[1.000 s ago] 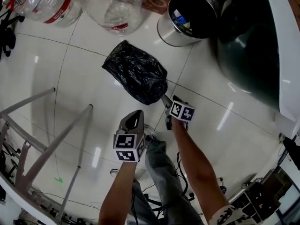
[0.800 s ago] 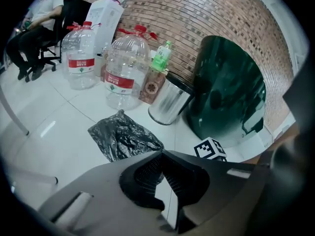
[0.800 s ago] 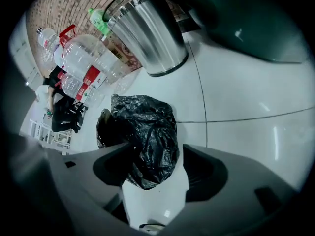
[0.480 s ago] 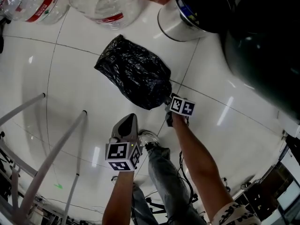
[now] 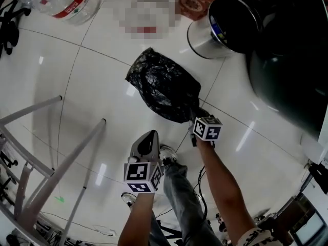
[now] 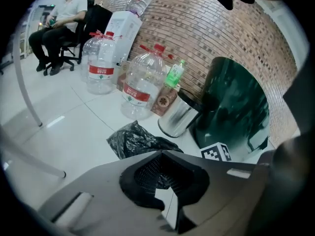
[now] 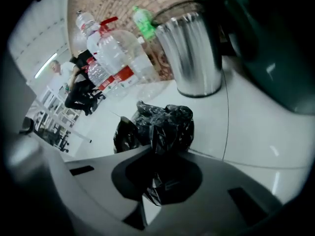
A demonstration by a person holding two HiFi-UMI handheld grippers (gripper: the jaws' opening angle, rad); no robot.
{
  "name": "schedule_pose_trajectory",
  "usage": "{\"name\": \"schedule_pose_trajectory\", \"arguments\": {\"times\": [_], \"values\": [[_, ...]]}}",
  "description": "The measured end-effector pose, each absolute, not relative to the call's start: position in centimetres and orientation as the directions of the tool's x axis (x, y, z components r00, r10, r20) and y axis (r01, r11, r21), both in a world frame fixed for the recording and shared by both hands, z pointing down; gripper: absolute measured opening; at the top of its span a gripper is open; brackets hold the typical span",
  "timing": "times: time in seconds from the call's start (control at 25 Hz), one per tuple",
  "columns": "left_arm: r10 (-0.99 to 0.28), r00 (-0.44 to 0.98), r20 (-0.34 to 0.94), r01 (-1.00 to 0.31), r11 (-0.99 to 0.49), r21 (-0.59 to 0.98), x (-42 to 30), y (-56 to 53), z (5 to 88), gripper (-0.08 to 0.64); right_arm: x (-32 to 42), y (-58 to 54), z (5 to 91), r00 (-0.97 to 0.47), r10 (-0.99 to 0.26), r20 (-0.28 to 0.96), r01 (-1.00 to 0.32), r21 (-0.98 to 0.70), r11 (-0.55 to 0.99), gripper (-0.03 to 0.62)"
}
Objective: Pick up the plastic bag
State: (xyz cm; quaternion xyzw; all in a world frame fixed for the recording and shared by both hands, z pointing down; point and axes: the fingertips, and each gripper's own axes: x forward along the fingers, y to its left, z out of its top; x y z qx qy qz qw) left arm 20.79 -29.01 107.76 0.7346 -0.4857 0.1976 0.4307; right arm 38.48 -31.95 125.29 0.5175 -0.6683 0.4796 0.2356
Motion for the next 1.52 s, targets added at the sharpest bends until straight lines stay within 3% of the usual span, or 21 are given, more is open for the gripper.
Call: {"name": "schedule_pose_trajectory", "arguments": {"times": [0.44,0.96,1.2,1.52], "values": [[-0.662,0.435,0.61,-0.872,-0.142,0.468,20.4,-29.7,90.3,0.001,36.0,-37.3,97.8,-0.457,-0.568,0.685,-0.881,-0.261,0.394,0.006],[-0.779,0.409,0.476,-0.878,-0.194,0.437,15.4,-27.8,70.4,0.001,27.9,-34.2,70.9,-0.619,-0.551,0.56,-0.748,-0.205,0.631,0.006],[-0.839,0.32,0.44,-0.91,-0.142,0.389,9.0,-25.5,63.6,0.001,24.2,-32.6,61.0,-0.675,-0.554,0.487,-0.7,-0.188,0.689,0.005],[-0.906,0.159,0.391,-0.937,-0.014,0.349,-1.6,-19.2,56.2,0.001,13.9,-32.2,49.6,-0.781,-0.453,0.431,-0.543,-0.109,0.833,0.005]]}}
